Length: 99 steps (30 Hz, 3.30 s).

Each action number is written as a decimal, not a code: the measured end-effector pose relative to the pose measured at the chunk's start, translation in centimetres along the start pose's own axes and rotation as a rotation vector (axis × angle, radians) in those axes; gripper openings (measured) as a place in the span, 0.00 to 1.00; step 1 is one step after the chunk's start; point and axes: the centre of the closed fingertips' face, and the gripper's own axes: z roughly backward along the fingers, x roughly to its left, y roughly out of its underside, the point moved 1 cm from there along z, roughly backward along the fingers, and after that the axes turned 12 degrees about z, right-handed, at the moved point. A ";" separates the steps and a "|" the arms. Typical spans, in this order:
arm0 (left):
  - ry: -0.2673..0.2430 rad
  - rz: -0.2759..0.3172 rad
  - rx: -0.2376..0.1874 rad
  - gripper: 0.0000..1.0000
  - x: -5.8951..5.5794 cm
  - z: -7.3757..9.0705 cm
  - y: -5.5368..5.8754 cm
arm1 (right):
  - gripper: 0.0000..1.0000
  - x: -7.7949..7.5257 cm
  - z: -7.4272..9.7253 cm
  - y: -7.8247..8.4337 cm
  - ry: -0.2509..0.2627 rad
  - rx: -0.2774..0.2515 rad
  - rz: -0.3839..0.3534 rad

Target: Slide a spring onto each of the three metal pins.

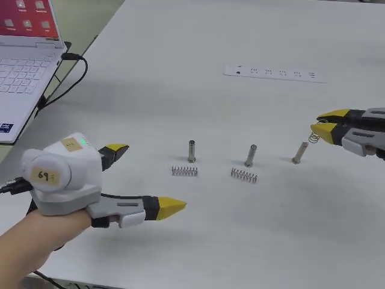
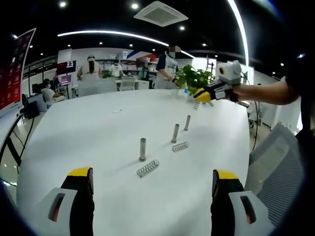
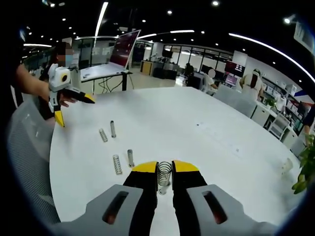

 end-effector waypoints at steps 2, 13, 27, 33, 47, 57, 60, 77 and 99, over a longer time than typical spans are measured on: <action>-0.001 0.002 0.003 0.98 0.1 0.1 0.1 | 0.08 -0.2 -0.2 0.0 0.001 0.002 0.001; -0.006 0.004 0.006 0.98 0.3 0.3 0.1 | 0.08 -0.9 -1.4 0.9 0.002 0.023 -0.022; -0.012 0.005 0.008 0.98 0.4 0.6 0.2 | 0.08 -1.0 -2.0 2.0 0.000 0.040 -0.065; -0.011 0.004 0.013 0.98 0.4 0.6 0.3 | 0.08 -0.9 -2.2 2.1 0.000 0.040 -0.069; -0.004 0.025 0.010 0.97 0.3 0.6 0.4 | 0.08 -0.9 -2.3 2.7 -0.002 0.045 -0.101; -0.005 0.028 0.016 0.97 0.2 0.7 0.7 | 0.08 -1.0 -2.5 2.8 -0.001 0.042 -0.118; -0.005 0.030 0.018 0.97 0.2 0.6 0.8 | 0.08 -1.0 -2.5 2.8 0.001 0.041 -0.119; -0.005 0.034 0.020 0.96 0.3 0.7 1.0 | 0.08 -0.5 -2.7 3.1 -0.014 0.049 -0.127; -0.006 0.031 0.031 0.95 0.2 0.7 1.3 | 0.08 0.5 -3.5 5.3 -0.035 0.101 -0.133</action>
